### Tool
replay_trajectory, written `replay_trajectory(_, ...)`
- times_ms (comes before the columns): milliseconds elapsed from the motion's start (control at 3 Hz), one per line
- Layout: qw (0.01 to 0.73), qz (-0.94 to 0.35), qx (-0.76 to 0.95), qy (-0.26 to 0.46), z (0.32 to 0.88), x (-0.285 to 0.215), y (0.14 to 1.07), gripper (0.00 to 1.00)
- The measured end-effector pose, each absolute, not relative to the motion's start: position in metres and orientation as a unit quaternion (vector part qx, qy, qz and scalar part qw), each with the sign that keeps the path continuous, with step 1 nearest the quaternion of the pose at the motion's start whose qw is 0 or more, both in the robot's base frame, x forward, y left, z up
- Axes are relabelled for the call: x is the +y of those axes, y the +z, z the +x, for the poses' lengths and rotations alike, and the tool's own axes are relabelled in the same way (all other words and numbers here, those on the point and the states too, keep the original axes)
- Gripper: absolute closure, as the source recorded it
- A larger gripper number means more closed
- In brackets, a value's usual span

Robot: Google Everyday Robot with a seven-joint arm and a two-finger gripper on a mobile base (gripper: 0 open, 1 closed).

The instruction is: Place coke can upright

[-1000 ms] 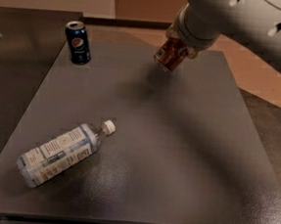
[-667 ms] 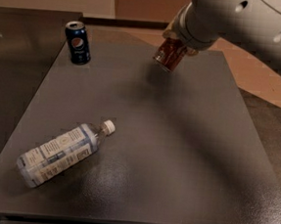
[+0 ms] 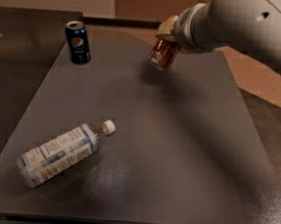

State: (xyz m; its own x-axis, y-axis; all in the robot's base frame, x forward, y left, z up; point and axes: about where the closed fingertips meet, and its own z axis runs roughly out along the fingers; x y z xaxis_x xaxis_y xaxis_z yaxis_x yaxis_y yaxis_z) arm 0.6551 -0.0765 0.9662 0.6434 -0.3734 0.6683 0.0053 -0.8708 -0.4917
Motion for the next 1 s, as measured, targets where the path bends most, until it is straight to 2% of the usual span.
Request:
replay_trajectory(333,0.241,-0.874,0.045,-0.420,0.659,-0.067,0.958,1.00)
replay_trajectory(1000,0.187,-0.841,-0.112,-0.495,0.665,-0.062,0.937,1.00)
